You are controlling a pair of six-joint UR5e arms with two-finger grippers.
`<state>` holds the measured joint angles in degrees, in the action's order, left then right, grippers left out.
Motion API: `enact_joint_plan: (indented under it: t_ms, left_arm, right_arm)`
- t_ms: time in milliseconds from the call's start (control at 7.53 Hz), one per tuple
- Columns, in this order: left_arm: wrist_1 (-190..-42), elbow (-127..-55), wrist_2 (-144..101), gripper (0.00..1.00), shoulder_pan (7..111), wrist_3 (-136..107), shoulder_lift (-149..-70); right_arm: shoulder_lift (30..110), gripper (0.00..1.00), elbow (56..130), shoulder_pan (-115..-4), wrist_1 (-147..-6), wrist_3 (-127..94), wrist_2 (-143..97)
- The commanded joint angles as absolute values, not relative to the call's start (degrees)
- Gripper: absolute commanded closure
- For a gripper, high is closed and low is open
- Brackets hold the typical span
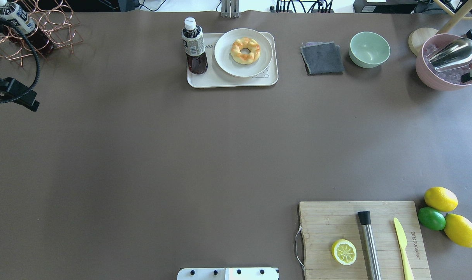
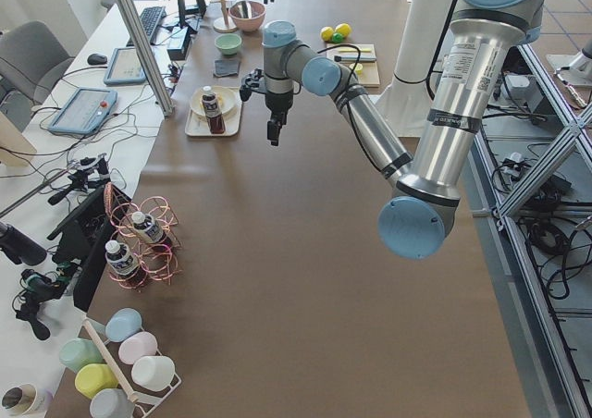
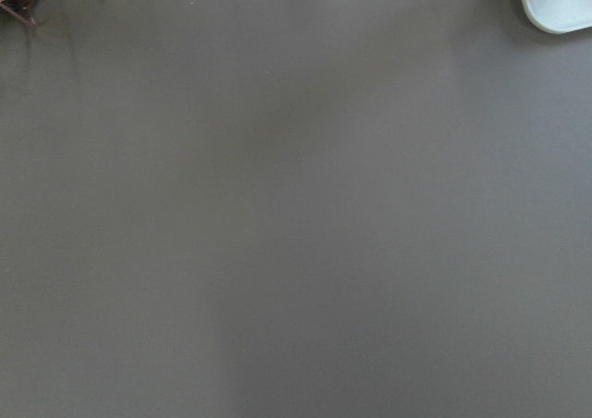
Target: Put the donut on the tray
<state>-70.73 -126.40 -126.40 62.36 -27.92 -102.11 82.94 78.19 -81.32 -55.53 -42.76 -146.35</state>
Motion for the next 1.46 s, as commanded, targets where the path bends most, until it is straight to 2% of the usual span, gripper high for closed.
enact_joint_plan:
  t_ms: [0,266,797,1063,1329]
  left_arm:
    - [-72.6,-126.3,-128.67,0.03,68.01,-19.29,-96.0]
    - [-75.48,-124.47,-128.67,0.03,70.47,-14.17,-92.3]
    - [-91.83,-115.25,-130.33,0.03,77.14,-7.32,-80.96]
    - [-92.1,-107.62,-139.19,0.03,81.02,-6.77,-81.12]
    - [-93.43,-104.51,-139.31,0.03,83.92,-0.12,-79.99]
  right_arm:
    - [84.72,0.0,78.05,-85.94,-62.46,-25.74,-145.03]
    - [85.17,0.0,78.22,-90.24,-70.01,-13.06,-143.53]
    - [85.17,0.0,78.49,-95.26,-77.15,-2.3,-142.12]
    - [85.69,0.0,79.8,-95.98,-77.34,-2.29,-142.12]
    - [85.78,0.0,79.89,-96.06,-77.78,-2.37,-142.29]
